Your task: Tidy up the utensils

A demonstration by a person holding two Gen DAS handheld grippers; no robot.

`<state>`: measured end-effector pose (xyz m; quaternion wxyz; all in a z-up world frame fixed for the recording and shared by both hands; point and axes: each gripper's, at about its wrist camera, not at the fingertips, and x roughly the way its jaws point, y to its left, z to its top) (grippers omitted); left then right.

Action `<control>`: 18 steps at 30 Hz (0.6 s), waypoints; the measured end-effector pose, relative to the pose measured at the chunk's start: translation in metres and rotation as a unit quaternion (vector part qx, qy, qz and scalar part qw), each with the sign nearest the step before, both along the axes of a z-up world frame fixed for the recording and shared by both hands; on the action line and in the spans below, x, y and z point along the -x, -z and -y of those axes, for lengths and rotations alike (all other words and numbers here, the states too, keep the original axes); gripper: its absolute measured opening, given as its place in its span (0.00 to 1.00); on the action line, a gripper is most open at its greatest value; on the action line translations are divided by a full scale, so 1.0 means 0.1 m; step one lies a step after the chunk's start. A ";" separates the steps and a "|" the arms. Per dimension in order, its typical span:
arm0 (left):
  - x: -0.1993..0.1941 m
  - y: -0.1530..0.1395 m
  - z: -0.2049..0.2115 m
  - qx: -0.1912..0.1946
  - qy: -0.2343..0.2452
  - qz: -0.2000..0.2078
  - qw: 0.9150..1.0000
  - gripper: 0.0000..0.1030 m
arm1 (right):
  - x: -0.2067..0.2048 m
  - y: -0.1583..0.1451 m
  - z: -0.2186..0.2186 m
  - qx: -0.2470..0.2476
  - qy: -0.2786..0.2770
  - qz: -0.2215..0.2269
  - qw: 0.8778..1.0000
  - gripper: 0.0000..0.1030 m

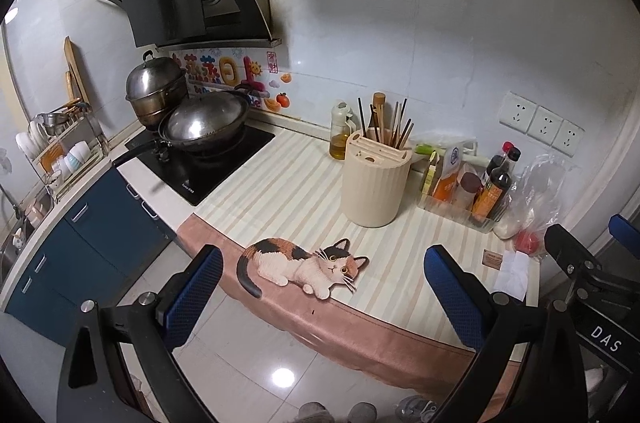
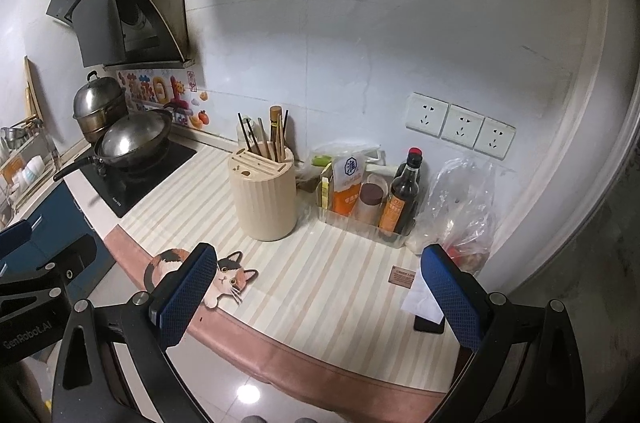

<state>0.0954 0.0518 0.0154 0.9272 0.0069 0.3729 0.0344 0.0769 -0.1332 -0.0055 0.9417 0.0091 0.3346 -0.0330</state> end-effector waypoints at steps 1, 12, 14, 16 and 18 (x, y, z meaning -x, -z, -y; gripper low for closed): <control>0.00 0.01 0.00 0.000 -0.001 -0.001 1.000 1.00 | 0.00 0.00 0.00 0.000 -0.001 0.000 1.000 1.00; 0.00 0.03 -0.02 -0.001 -0.008 -0.001 1.000 1.00 | 0.00 0.00 -0.01 0.000 0.000 0.000 1.000 1.00; 0.00 0.03 -0.02 -0.001 -0.009 -0.001 1.000 1.00 | 0.00 0.00 -0.02 0.000 0.000 0.001 1.000 1.00; 0.00 0.03 -0.02 -0.001 -0.009 -0.002 1.000 1.00 | 0.00 0.00 -0.02 0.000 0.000 0.000 1.000 1.00; 0.00 0.03 -0.02 -0.001 -0.010 -0.001 1.000 1.00 | 0.00 0.00 -0.02 -0.001 0.000 0.001 1.000 1.00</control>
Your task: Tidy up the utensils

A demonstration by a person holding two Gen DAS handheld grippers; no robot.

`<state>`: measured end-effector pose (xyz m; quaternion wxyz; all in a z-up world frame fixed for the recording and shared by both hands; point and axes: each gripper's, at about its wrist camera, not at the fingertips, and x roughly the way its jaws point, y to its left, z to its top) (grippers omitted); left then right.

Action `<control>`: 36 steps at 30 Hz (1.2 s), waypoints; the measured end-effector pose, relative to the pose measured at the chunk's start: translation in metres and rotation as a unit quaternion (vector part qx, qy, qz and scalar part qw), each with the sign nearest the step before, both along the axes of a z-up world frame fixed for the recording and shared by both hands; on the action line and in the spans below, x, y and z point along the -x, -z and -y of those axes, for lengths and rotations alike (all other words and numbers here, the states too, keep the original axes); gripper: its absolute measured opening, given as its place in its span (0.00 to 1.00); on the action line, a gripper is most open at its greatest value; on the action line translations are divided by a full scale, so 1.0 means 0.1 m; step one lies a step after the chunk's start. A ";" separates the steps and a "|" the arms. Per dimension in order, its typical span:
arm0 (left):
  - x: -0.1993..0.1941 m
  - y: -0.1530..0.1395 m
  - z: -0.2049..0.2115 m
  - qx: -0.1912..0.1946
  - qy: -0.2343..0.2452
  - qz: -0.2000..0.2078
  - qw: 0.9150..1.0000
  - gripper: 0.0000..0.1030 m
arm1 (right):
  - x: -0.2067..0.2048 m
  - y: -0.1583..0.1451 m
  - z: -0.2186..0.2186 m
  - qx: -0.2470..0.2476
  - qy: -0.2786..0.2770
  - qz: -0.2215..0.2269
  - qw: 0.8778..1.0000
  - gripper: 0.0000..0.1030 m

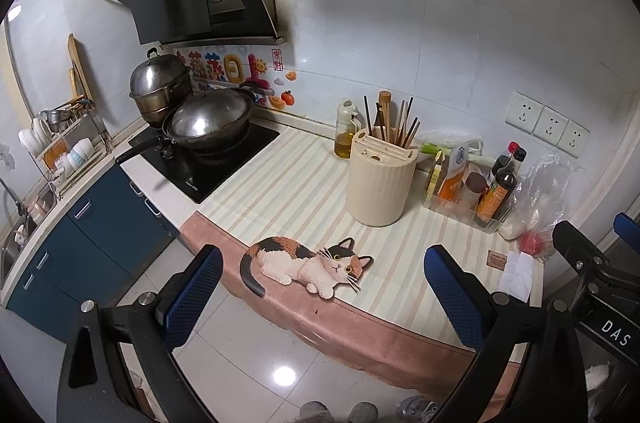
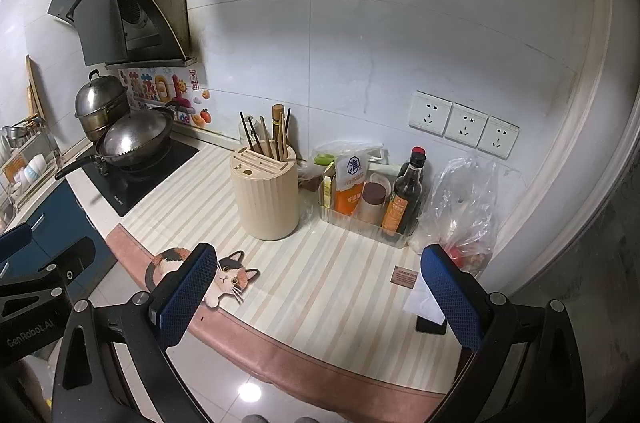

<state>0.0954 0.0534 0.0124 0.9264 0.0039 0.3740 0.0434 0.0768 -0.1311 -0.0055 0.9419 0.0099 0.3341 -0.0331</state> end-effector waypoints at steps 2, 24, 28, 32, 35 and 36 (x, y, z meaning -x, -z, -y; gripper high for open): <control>0.00 0.00 0.00 -0.001 0.001 0.000 1.000 1.00 | 0.00 0.00 -0.01 0.001 0.000 0.000 1.000 1.00; -0.05 -0.01 0.02 -0.003 0.002 0.000 1.000 1.00 | -0.07 0.04 -0.05 0.001 -0.002 -0.008 1.000 1.00; -0.06 -0.01 0.03 -0.004 0.002 0.000 1.000 1.00 | -0.08 0.05 -0.06 0.001 -0.001 -0.008 1.000 1.00; -0.08 -0.01 0.02 -0.004 0.006 0.000 1.000 1.00 | -0.09 0.06 -0.05 0.000 0.000 -0.008 1.000 1.00; -0.09 -0.01 0.03 -0.006 0.007 0.001 1.000 1.00 | -0.08 0.05 -0.04 0.001 -0.001 -0.008 1.000 1.00; -0.09 -0.01 0.03 -0.006 0.007 0.001 1.000 1.00 | -0.08 0.05 -0.04 0.000 -0.001 -0.009 1.000 1.00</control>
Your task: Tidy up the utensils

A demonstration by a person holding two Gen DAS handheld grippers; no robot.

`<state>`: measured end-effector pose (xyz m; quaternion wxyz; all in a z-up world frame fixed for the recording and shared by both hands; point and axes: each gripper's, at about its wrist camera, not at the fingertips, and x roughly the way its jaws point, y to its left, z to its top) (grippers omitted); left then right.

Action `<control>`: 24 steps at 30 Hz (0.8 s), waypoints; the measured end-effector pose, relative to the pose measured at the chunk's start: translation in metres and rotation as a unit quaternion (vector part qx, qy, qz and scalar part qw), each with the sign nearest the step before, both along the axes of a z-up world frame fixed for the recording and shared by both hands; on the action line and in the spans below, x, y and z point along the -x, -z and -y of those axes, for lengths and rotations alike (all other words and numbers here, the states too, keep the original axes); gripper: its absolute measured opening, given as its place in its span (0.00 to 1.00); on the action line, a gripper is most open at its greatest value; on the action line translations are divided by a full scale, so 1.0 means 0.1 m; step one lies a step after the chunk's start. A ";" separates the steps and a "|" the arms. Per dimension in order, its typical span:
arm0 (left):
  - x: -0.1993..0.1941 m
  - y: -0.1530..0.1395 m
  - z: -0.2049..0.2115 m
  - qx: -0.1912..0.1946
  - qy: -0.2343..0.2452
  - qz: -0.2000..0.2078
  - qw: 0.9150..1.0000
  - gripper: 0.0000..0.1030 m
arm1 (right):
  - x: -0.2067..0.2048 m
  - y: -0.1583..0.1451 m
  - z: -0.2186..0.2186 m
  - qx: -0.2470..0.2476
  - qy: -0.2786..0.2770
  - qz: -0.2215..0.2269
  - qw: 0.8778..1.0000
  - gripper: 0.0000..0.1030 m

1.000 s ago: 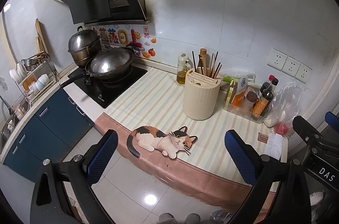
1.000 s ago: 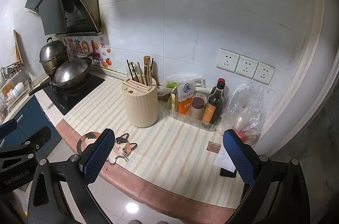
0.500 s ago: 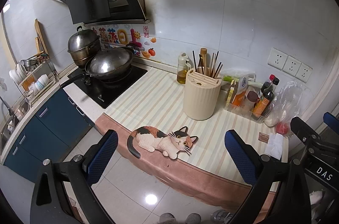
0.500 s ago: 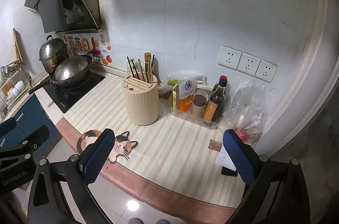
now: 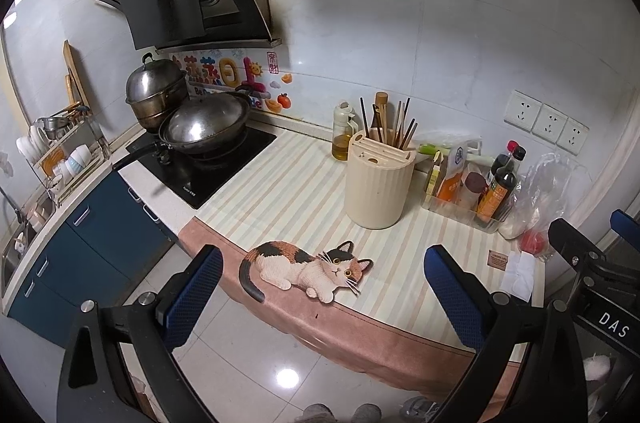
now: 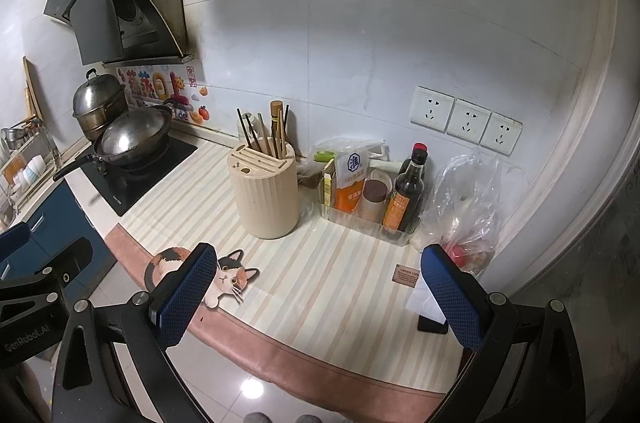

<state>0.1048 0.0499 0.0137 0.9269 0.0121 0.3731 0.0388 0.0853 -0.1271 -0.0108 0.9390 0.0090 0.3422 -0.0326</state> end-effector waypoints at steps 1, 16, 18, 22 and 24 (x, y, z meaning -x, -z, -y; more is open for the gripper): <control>0.00 0.00 0.00 0.001 0.000 0.000 1.000 1.00 | 0.00 0.00 0.00 -0.001 0.000 0.000 1.000 1.00; 0.02 -0.04 -0.03 -0.005 0.008 0.008 1.000 1.00 | 0.00 0.00 0.01 -0.001 0.001 0.000 1.000 1.00; 0.02 -0.04 -0.03 -0.004 0.009 0.008 1.000 1.00 | 0.00 0.00 0.00 -0.002 0.001 0.000 1.000 1.00; 0.02 -0.04 -0.04 -0.004 0.010 0.008 1.000 1.00 | 0.00 0.00 0.01 -0.002 0.002 0.000 1.000 1.00; 0.02 -0.04 -0.04 -0.005 0.009 0.008 1.000 1.00 | -0.01 0.00 0.00 -0.003 0.002 0.000 1.000 1.00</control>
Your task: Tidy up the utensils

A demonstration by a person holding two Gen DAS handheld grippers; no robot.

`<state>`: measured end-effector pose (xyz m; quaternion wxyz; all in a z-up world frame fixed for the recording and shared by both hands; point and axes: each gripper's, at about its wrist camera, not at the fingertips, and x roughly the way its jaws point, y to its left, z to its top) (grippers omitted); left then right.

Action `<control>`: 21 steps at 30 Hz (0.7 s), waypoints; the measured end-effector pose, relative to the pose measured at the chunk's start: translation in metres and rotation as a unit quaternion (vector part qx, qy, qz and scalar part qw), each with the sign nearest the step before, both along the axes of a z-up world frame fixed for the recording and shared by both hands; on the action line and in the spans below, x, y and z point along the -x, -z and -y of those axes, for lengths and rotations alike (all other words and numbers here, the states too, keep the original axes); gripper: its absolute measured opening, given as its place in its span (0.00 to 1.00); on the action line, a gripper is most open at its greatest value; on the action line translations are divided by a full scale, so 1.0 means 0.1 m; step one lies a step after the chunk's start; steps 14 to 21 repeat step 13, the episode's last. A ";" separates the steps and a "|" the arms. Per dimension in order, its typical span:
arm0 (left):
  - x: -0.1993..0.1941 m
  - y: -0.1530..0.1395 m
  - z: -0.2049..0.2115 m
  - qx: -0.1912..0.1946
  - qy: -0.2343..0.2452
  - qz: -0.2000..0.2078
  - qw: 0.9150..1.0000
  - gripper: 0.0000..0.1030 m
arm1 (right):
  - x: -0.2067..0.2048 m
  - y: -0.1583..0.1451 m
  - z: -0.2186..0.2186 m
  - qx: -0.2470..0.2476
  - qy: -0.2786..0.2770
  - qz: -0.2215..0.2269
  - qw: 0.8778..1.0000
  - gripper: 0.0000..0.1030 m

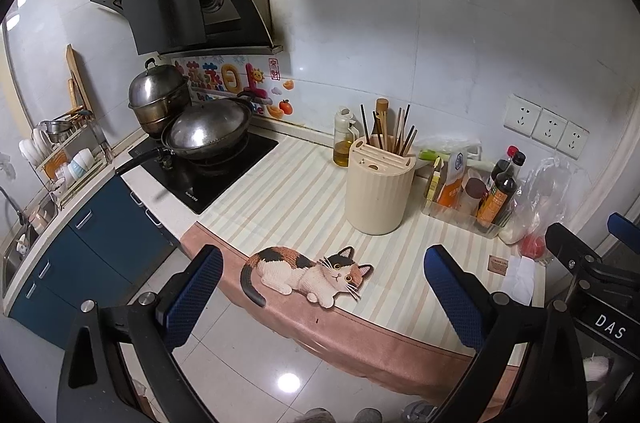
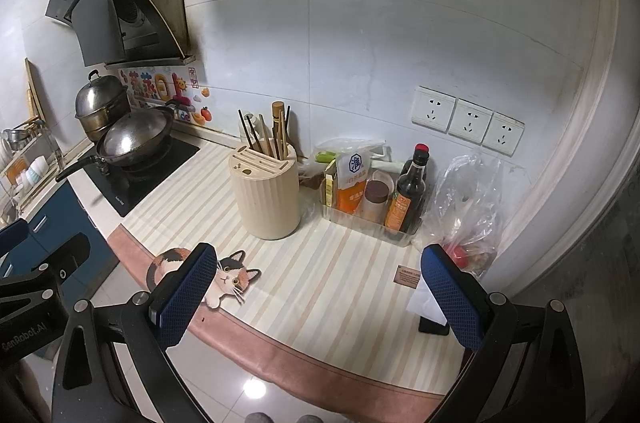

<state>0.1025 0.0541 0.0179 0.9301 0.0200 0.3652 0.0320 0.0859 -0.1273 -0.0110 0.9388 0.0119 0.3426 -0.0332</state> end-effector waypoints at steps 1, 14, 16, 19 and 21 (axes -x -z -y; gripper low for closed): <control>0.00 0.00 0.00 0.001 0.000 0.000 1.000 1.00 | 0.00 -0.01 0.01 0.000 0.001 0.000 1.000 1.00; 0.00 -0.02 0.00 0.000 0.002 0.003 1.000 1.00 | -0.01 0.00 -0.01 -0.002 0.000 0.000 1.000 1.00; 0.00 -0.02 0.00 0.000 0.002 0.003 1.000 1.00 | -0.01 0.00 -0.01 -0.002 0.000 0.000 1.000 1.00; 0.00 -0.02 0.00 0.000 0.002 0.003 1.000 1.00 | -0.01 0.00 -0.01 -0.002 0.000 0.000 1.000 1.00; 0.00 -0.02 0.00 0.000 0.002 0.003 1.000 1.00 | -0.01 0.00 -0.01 -0.002 0.000 0.000 1.000 1.00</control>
